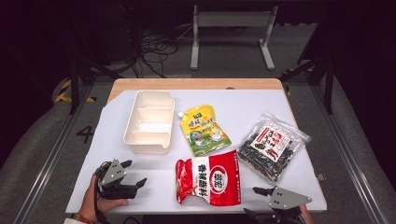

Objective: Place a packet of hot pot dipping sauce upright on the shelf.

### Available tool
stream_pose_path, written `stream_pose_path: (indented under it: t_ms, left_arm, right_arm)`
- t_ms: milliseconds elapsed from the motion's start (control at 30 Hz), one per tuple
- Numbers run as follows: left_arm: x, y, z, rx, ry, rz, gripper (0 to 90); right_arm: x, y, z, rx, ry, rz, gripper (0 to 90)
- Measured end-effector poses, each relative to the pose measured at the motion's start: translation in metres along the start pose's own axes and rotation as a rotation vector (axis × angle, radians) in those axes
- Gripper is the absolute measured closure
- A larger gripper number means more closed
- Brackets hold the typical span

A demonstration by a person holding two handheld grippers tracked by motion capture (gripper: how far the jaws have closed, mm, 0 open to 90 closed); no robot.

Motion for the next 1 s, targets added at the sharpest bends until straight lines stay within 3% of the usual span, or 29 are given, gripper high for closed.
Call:
stream_pose_path:
  t_ms: [167, 300, 433, 600, 667, 800, 1000]
  left_arm:
    - [0.004, 0.002, 0.003, -0.009, 0.012, -0.007, 17.5]
    - [0.008, 0.004, 0.006, -0.011, 0.025, -0.016, 17.5]
    - [0.013, 0.006, 0.01, -0.01, 0.046, -0.029, 17.4]
    - [0.019, 0.01, 0.015, -0.013, 0.073, -0.041, 17.3]
    - [0.02, 0.011, 0.016, -0.013, 0.079, -0.041, 17.4]
    - [0.023, 0.012, 0.02, -0.001, 0.09, -0.058, 17.2]
    - [0.027, 0.013, 0.026, 0.003, 0.104, -0.074, 17.2]
  right_arm:
    - [-0.009, 0.017, 0.006, -0.015, 0.028, 0.01, 25.0]
    - [-0.01, 0.026, 0.016, 0.035, 0.075, 0.038, 25.1]
    - [-0.012, 0.035, 0.023, 0.048, 0.087, 0.035, 27.0]
    - [-0.013, 0.046, 0.029, 0.041, 0.098, 0.048, 41.1]
    - [-0.012, 0.049, 0.031, 0.049, 0.097, 0.084, 50.3]
    - [-0.007, 0.048, 0.034, 0.062, 0.109, 0.092, 74.8]
    - [0.006, 0.041, 0.04, 0.104, 0.136, 0.072, 86.0]
Point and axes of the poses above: each handheld gripper's, and its own axes: y roughly forward along the jaws, z roughly out of its top, x roughly to its right, the point moved 2 cm from there along y, roughly forward along the jaws, and after that the axes turned 8 degrees about z, right-handed, at the moved point
